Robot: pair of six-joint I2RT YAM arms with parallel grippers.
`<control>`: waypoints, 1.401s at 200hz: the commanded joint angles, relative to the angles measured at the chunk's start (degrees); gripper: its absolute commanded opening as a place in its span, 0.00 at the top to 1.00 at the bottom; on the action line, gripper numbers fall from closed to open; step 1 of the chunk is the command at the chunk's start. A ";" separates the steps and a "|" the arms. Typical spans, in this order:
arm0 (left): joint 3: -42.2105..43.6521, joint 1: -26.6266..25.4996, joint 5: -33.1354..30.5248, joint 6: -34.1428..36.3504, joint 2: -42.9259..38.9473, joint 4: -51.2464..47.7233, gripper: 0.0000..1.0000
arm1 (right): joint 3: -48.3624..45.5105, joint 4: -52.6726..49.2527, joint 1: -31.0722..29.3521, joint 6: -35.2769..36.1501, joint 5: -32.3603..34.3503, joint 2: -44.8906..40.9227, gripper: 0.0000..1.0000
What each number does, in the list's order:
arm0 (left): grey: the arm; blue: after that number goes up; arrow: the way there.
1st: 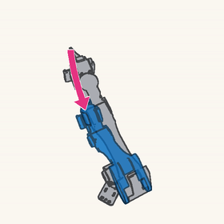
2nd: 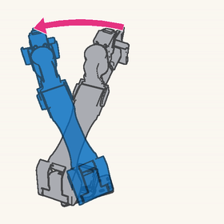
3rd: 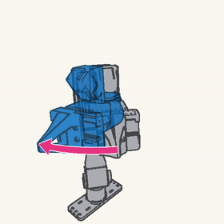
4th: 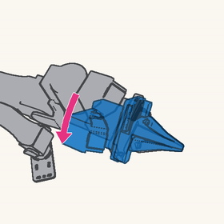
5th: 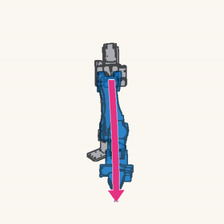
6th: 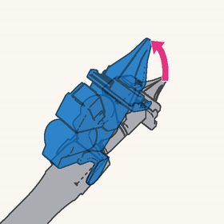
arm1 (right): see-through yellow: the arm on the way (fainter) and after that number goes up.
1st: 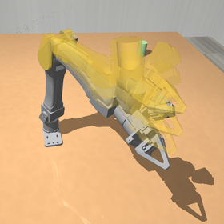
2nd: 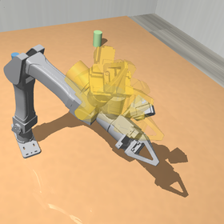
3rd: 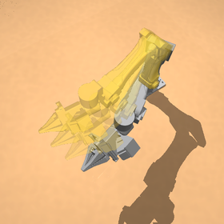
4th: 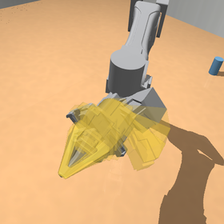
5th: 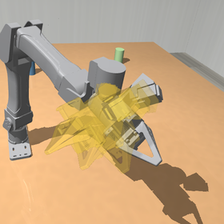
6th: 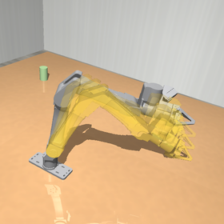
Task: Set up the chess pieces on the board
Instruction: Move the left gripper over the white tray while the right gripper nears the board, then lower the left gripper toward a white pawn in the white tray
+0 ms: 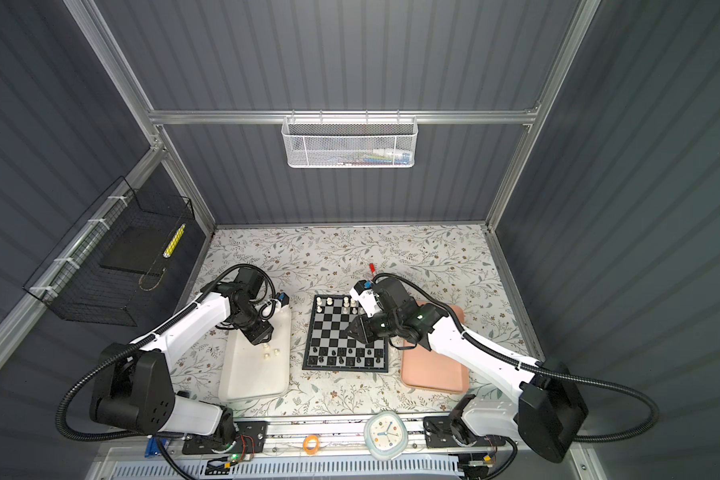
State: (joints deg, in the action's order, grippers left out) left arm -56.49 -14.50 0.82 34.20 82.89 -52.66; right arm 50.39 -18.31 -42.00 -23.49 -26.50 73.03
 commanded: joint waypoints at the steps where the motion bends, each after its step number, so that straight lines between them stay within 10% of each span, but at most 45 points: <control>1: 0.99 0.53 -0.28 -0.62 -0.02 -0.40 0.54 | 2.07 -0.58 -0.19 1.64 -1.18 0.61 0.76; 280: 5.17 0.53 0.59 1.26 3.50 3.05 0.65 | 3.66 -1.91 -1.50 1.69 -0.22 1.34 0.76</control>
State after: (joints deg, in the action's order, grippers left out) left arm -52.16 -14.41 0.86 34.48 85.54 -49.58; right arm 52.51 -19.35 -43.09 -22.46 -26.98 74.41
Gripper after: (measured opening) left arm 0.355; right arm 0.236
